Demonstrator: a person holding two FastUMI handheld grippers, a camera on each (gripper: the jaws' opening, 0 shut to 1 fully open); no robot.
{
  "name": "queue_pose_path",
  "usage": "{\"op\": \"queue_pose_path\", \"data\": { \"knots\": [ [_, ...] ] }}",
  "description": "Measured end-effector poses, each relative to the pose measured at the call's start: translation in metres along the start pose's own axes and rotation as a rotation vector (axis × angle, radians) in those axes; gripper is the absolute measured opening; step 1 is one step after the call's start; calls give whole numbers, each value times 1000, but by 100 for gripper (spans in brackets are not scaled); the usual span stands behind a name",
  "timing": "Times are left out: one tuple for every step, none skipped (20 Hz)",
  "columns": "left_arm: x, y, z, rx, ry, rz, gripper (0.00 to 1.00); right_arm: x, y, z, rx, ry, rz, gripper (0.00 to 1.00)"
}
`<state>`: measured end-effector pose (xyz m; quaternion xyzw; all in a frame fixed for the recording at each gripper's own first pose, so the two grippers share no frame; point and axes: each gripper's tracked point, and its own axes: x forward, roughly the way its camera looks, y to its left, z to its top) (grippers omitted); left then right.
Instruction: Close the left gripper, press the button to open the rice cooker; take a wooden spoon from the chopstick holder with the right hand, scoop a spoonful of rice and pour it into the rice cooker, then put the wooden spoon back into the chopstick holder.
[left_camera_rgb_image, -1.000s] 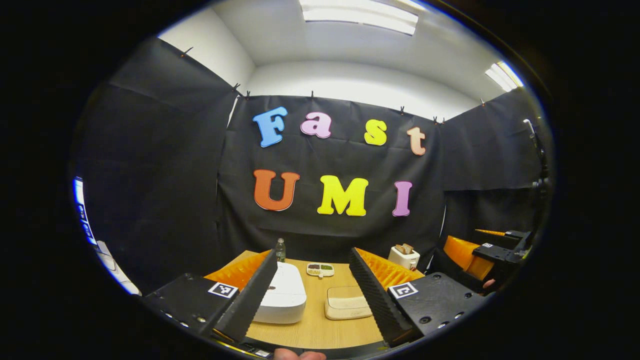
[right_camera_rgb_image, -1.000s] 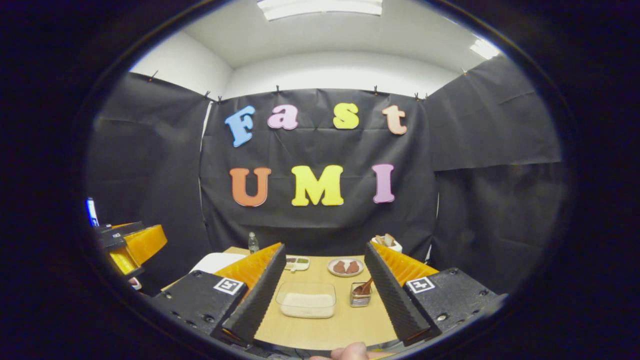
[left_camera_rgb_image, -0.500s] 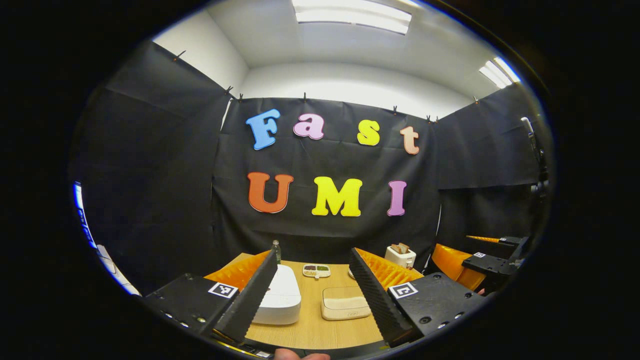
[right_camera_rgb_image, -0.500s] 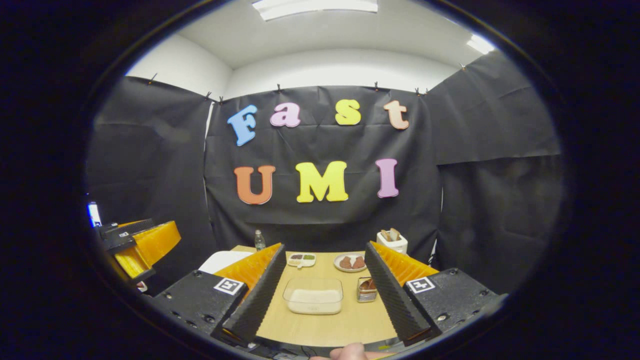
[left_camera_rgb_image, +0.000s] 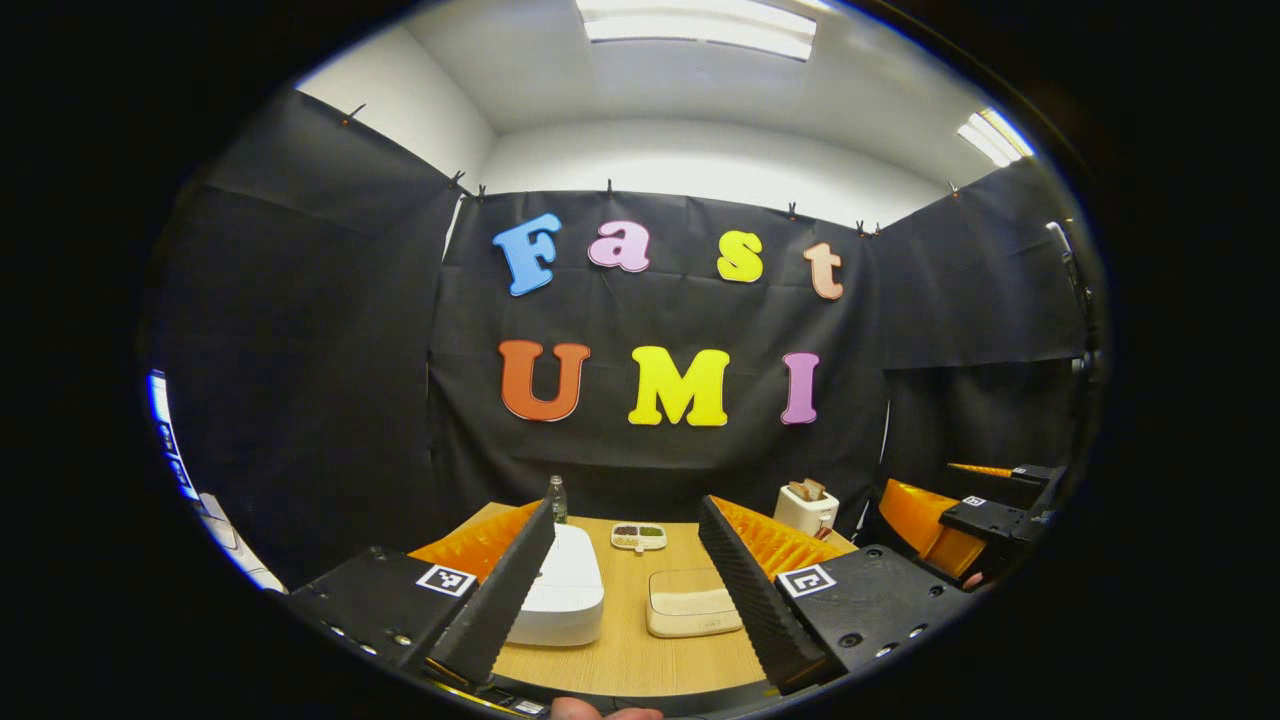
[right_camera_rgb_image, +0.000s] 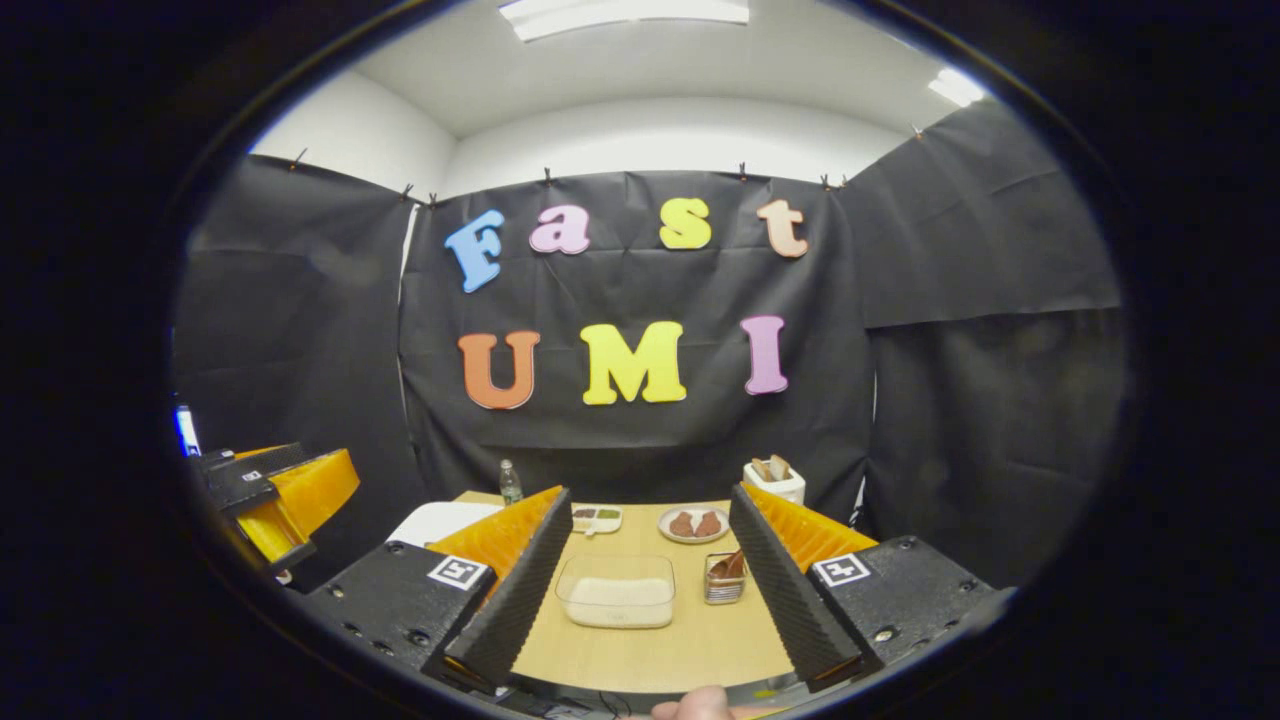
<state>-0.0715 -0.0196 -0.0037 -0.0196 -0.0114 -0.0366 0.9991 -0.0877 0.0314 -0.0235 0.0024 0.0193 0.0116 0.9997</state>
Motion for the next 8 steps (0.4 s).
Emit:
{"op": "queue_pose_path", "data": {
  "knots": [
    [1,0,0,3,2,5,94,-1,-2,1,-3,-5,-4,100],
    [0,-1,-1,5,4,4,94,-2,-3,2,-6,-7,-7,100],
    [0,-3,-1,7,3,2,94,-2,-4,2,-8,-7,-8,100],
    [0,-5,0,8,0,-2,94,-2,-6,1,-8,-4,-11,96],
    [2,-7,0,11,-5,-6,94,-2,-8,1,-5,-2,-14,96],
    [2,-7,1,13,-6,-7,94,-1,-9,0,-4,3,-18,100],
    [2,-7,2,11,-12,-5,94,-2,-10,0,-3,7,-19,100],
    [2,-12,2,-8,-7,-21,84,-1,-12,2,-3,3,-21,100]
  ]
}}
